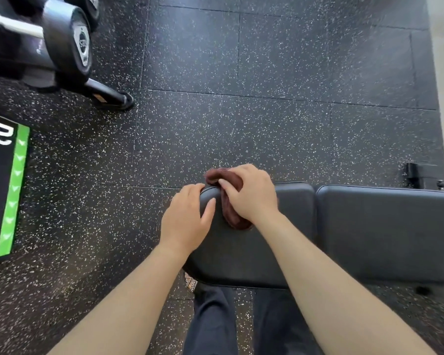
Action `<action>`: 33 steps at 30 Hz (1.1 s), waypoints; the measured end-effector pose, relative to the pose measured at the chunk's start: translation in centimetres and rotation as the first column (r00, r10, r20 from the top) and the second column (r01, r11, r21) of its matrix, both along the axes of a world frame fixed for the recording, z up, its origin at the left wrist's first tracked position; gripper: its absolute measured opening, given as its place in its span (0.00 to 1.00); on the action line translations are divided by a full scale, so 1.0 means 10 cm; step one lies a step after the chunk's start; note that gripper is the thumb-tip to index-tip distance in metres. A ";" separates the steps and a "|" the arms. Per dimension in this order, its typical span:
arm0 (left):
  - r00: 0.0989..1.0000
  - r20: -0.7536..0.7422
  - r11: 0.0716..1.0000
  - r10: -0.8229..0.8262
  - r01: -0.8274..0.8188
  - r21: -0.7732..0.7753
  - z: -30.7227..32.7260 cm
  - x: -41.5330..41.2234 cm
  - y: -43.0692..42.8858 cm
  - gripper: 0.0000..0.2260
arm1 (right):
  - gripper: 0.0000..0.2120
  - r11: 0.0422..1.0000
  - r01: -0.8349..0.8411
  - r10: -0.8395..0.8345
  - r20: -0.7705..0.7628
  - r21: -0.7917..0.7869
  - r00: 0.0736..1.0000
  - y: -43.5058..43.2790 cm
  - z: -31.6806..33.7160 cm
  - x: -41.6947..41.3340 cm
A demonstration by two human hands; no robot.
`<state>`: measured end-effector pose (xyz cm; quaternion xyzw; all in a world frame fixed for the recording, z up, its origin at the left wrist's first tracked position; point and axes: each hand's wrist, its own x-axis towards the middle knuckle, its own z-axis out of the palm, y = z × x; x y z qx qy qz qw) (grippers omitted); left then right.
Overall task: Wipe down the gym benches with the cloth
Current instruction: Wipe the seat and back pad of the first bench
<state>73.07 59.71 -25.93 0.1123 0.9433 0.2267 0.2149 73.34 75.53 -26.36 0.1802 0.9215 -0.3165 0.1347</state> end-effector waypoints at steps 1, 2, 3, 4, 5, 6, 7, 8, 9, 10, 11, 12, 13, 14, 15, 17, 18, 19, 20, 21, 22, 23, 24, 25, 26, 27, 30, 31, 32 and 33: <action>1.000 -0.007 1.000 0.004 -0.004 0.012 0.00 0.00 -0.01 0.18 | 0.14 1.000 0.003 -0.003 -0.011 0.000 1.000 0.02 -0.01 0.01; 1.000 -0.014 1.000 0.003 -0.003 0.026 -0.01 0.00 -0.02 0.18 | 0.14 1.000 0.015 -0.015 -0.012 0.007 1.000 0.06 -0.02 0.02; 1.000 -0.019 0.999 0.001 0.000 0.040 -0.02 -0.01 -0.02 0.18 | 0.13 0.999 0.044 -0.044 -0.003 0.020 0.999 0.11 -0.04 0.00; 1.000 -0.020 0.999 -0.001 0.002 0.050 -0.03 -0.02 -0.01 0.18 | 0.13 0.996 0.083 -0.083 0.015 0.032 0.996 0.14 -0.06 -0.04; 1.000 -0.020 0.999 -0.004 0.005 0.054 -0.04 -0.03 -0.01 0.17 | 0.13 0.992 0.116 -0.118 0.041 0.043 0.992 0.16 -0.07 -0.07; 1.000 -0.022 0.999 -0.009 0.010 0.053 -0.04 -0.04 0.00 0.17 | 0.13 0.989 0.135 -0.139 0.067 0.055 0.988 0.16 -0.08 -0.11; 1.000 -0.025 0.999 -0.014 0.015 0.051 -0.05 -0.04 0.01 0.17 | 0.14 0.988 0.137 -0.142 0.084 0.069 0.986 0.14 -0.08 -0.13; 1.000 -0.026 0.999 -0.014 0.015 0.051 -0.05 -0.04 0.01 0.17 | 0.14 0.989 0.128 -0.134 0.089 0.079 0.987 0.12 -0.07 -0.13; 1.000 -0.024 0.999 -0.009 0.010 0.053 -0.06 -0.04 0.01 0.17 | 0.14 0.990 0.113 -0.119 0.079 0.079 0.990 0.10 -0.05 -0.11; 1.000 -0.022 0.998 -0.003 0.004 0.056 -0.06 -0.03 0.01 0.17 | 0.14 0.993 0.096 -0.099 0.053 0.069 0.994 0.07 -0.04 -0.07; 1.000 -0.020 0.998 0.002 -0.001 0.058 -0.06 -0.03 0.01 0.17 | 0.14 0.996 0.075 -0.076 0.019 0.053 0.997 0.04 -0.03 -0.01; 1.000 -0.021 0.998 0.006 -0.005 0.058 -0.05 -0.03 0.01 0.17 | 0.14 0.998 0.054 -0.053 -0.019 0.040 0.998 0.02 -0.02 0.06; 1.000 -0.021 0.998 0.007 -0.006 0.058 -0.05 -0.03 0.00 0.17 | 0.14 0.999 0.044 -0.042 -0.056 0.030 0.998 0.00 -0.02 0.12; 1.000 -0.019 0.998 0.007 -0.006 0.058 -0.05 -0.04 0.00 0.17 | 0.14 0.999 0.047 -0.045 -0.096 0.023 0.994 0.00 -0.03 0.19; 1.000 -0.017 0.998 0.009 -0.008 0.059 -0.05 -0.03 0.00 0.17 | 0.14 0.998 0.065 -0.062 -0.140 0.017 0.988 0.01 -0.04 0.27; 1.000 -0.021 0.998 0.018 -0.017 0.063 -0.05 -0.04 0.00 0.16 | 0.14 0.988 0.153 -0.149 -0.215 0.000 0.965 0.07 -0.07 0.42; 0.999 -0.023 0.997 0.026 -0.024 0.067 -0.05 -0.03 0.01 0.16 | 0.14 0.977 0.212 -0.209 -0.239 -0.012 0.948 0.09 -0.09 0.50; 0.999 -0.028 0.997 0.032 -0.030 0.072 -0.06 -0.03 0.00 0.16 | 0.14 0.963 0.267 -0.265 -0.259 -0.026 0.929 0.10 -0.10 0.58; 0.999 -0.035 0.997 0.037 -0.034 0.075 -0.06 -0.03 0.01 0.15 | 0.14 0.951 0.306 -0.304 -0.272 -0.036 0.913 0.08 -0.11 0.63; 0.998 -0.043 0.997 0.038 -0.035 0.076 -0.06 -0.04 0.01 0.15 | 0.15 0.943 0.330 -0.326 -0.275 -0.036 0.904 0.05 -0.12 0.67; 0.998 -0.045 0.997 0.038 -0.035 0.073 -0.07 -0.04 0.02 0.15 | 0.17 0.940 0.339 -0.333 -0.266 -0.024 0.905 0.00 -0.12 0.69; 0.998 -0.046 0.997 0.039 -0.036 0.069 -0.06 -0.04 0.02 0.15 | 0.19 0.941 0.338 -0.328 -0.246 -0.005 0.912 -0.04 -0.12 0.69; 0.998 -0.051 0.997 0.039 -0.035 0.066 -0.06 -0.04 0.02 0.15 | 0.21 0.945 0.328 -0.316 -0.223 0.019 0.922 -0.07 -0.11 0.67; 0.998 -0.059 0.997 0.039 -0.035 0.064 -0.06 -0.04 0.03 0.15 | 0.24 0.947 0.318 -0.304 -0.196 0.044 0.932 -0.08 -0.11 0.62; 0.997 -0.064 0.997 0.040 -0.036 0.062 -0.06 -0.04 0.03 0.15 | 0.25 0.946 0.317 -0.303 -0.170 0.063 0.938 -0.07 -0.12 0.57; 0.997 -0.067 0.998 0.039 -0.035 0.057 -0.06 -0.04 0.03 0.15 | 0.25 0.944 0.323 -0.309 -0.154 0.072 0.938 -0.05 -0.13 0.51; 0.996 -0.083 0.999 0.023 -0.020 0.036 -0.06 -0.05 0.04 0.15 | 0.22 0.941 0.335 -0.322 -0.183 0.041 0.929 -0.02 -0.16 0.47; 0.996 -0.086 0.999 0.021 -0.018 0.028 -0.06 -0.04 0.04 0.14 | 0.21 0.941 0.339 -0.329 -0.199 0.017 0.923 -0.03 -0.16 0.49; 0.996 -0.085 1.000 0.022 -0.020 0.018 -0.05 -0.03 0.04 0.15 | 0.19 0.940 0.340 -0.334 -0.208 -0.008 0.919 -0.03 -0.16 0.54; 0.996 -0.082 1.000 0.020 -0.020 0.003 -0.04 -0.02 0.04 0.15 | 0.19 0.941 0.336 -0.335 -0.215 -0.031 0.917 -0.04 -0.16 0.60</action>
